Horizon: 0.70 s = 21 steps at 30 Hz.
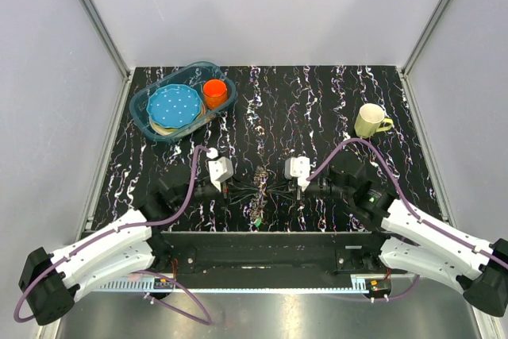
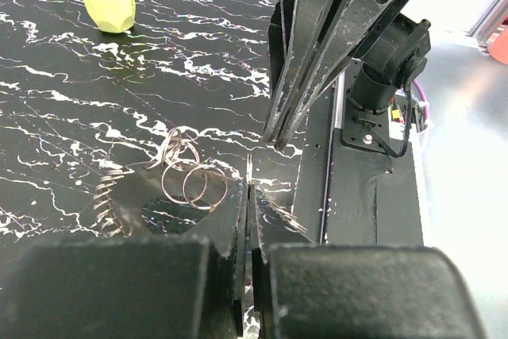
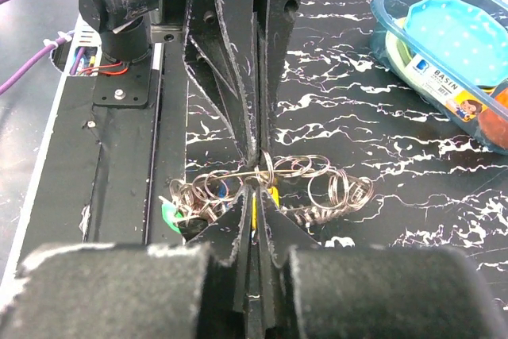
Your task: Remove the keys from the keyring
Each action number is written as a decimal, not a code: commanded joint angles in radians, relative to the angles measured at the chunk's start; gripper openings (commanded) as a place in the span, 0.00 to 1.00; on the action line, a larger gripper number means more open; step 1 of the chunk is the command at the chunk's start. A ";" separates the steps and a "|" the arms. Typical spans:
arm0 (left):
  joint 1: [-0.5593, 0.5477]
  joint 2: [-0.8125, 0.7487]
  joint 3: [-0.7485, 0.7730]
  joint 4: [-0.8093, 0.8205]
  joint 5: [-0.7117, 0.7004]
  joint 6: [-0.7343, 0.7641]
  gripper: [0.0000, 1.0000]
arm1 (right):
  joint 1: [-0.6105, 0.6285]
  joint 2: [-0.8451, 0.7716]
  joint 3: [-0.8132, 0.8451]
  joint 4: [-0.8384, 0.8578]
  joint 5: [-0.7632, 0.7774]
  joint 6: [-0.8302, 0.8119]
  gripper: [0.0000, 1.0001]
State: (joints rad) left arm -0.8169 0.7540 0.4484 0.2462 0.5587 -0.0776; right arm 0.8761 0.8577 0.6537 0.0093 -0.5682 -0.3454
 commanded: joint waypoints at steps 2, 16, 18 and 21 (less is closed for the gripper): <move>0.001 -0.022 -0.007 0.165 0.001 -0.027 0.00 | -0.002 0.006 -0.008 0.060 0.007 0.025 0.12; 0.001 -0.031 -0.017 0.215 0.058 -0.024 0.00 | 0.000 -0.017 -0.071 0.139 0.016 0.114 0.34; -0.001 -0.031 -0.017 0.219 0.063 -0.025 0.00 | 0.000 -0.016 -0.080 0.153 0.039 0.115 0.37; 0.001 -0.030 -0.016 0.219 0.066 -0.028 0.00 | 0.000 -0.016 -0.086 0.162 0.066 0.117 0.40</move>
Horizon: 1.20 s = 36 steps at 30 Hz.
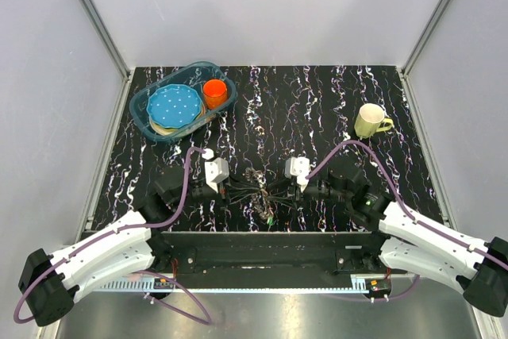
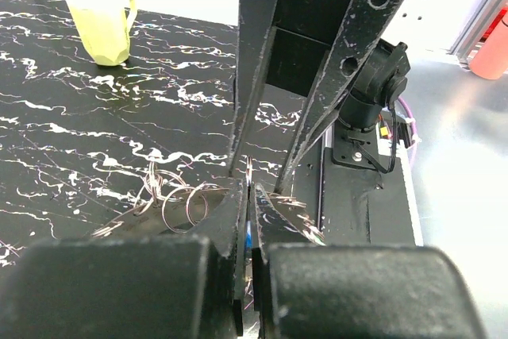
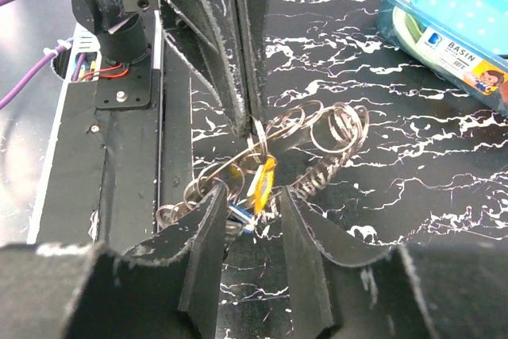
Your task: Remove the keys from the keyring
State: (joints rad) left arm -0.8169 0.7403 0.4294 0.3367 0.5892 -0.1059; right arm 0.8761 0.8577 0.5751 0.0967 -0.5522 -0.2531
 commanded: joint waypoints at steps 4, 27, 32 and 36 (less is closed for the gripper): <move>0.001 -0.016 0.005 0.130 0.037 -0.005 0.00 | -0.002 -0.013 -0.023 0.092 0.074 0.018 0.41; 0.001 0.031 -0.001 0.111 0.018 0.017 0.00 | 0.001 0.010 -0.054 0.235 0.045 0.114 0.44; 0.001 0.082 0.009 0.093 -0.038 0.018 0.00 | 0.000 0.098 0.002 0.204 0.105 0.167 0.40; 0.001 0.117 -0.012 0.111 -0.097 0.002 0.00 | 0.000 0.067 -0.014 0.193 0.219 0.231 0.39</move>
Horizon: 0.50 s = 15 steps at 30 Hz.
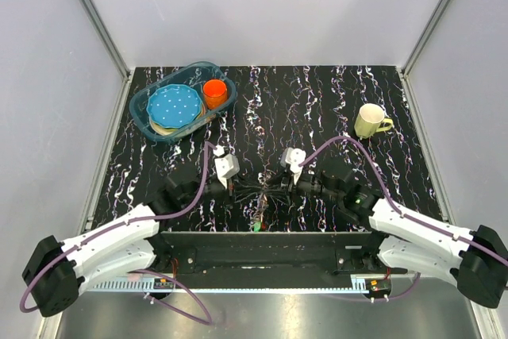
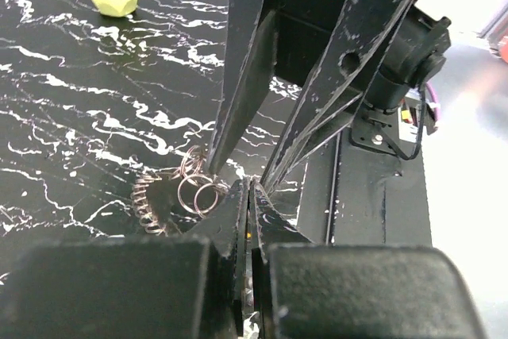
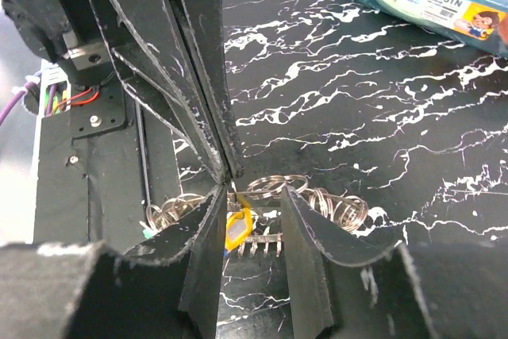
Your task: Remove the keys from the keyring
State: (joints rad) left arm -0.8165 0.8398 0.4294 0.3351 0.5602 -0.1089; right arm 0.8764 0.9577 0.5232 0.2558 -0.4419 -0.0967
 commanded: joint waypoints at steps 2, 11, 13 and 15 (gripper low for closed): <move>0.000 0.042 -0.020 0.114 -0.100 -0.001 0.00 | -0.001 -0.039 0.028 0.023 0.109 0.086 0.39; 0.000 0.110 -0.064 0.116 -0.249 -0.069 0.00 | -0.001 -0.050 -0.035 -0.042 0.436 0.405 0.38; 0.000 0.105 -0.081 0.130 -0.269 -0.081 0.00 | -0.001 -0.040 -0.061 -0.021 0.459 0.393 0.39; 0.000 0.098 -0.101 0.148 -0.279 -0.093 0.00 | -0.001 0.005 -0.141 0.060 0.471 0.356 0.40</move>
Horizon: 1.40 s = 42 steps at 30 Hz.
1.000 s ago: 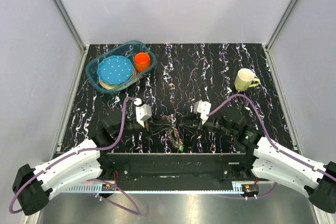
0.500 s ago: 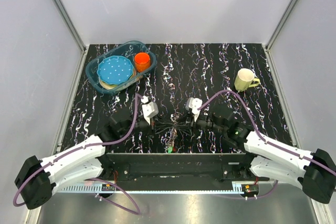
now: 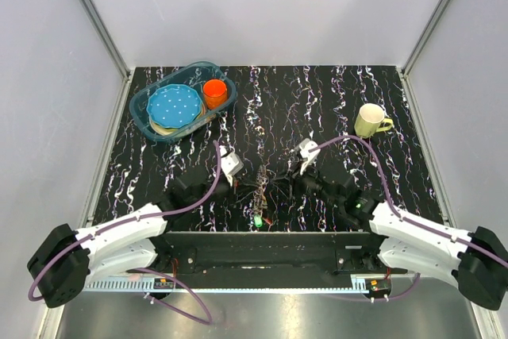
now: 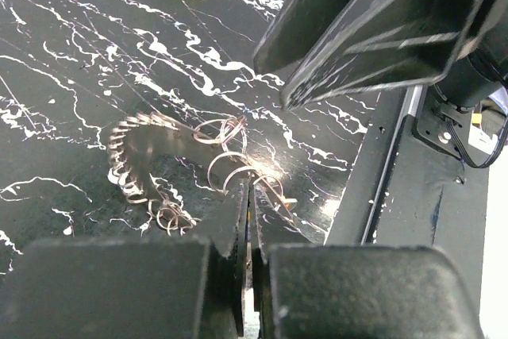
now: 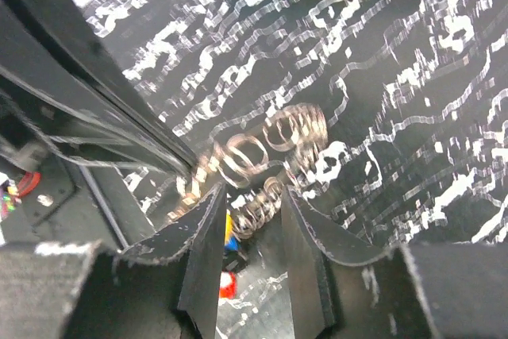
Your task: Remove the keys from the keyring
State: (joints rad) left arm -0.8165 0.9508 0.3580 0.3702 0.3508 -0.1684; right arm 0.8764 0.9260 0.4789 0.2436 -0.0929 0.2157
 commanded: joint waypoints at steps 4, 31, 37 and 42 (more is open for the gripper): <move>0.000 -0.004 -0.037 0.119 -0.102 -0.051 0.00 | -0.001 0.190 -0.180 0.345 0.122 0.017 0.40; 0.000 0.029 -0.044 0.142 -0.127 -0.059 0.00 | -0.001 0.863 -0.206 1.289 -0.215 -0.111 0.45; 0.000 0.039 -0.044 0.153 -0.130 -0.068 0.00 | -0.001 0.873 -0.180 1.292 -0.278 -0.154 0.45; 0.000 0.042 -0.044 0.153 -0.127 -0.063 0.00 | -0.001 0.873 -0.160 1.290 -0.289 -0.187 0.45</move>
State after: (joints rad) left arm -0.8165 0.9905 0.3164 0.4210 0.2413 -0.2279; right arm 0.8761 1.7905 0.2882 1.2770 -0.3546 0.0902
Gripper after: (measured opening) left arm 0.004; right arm 0.451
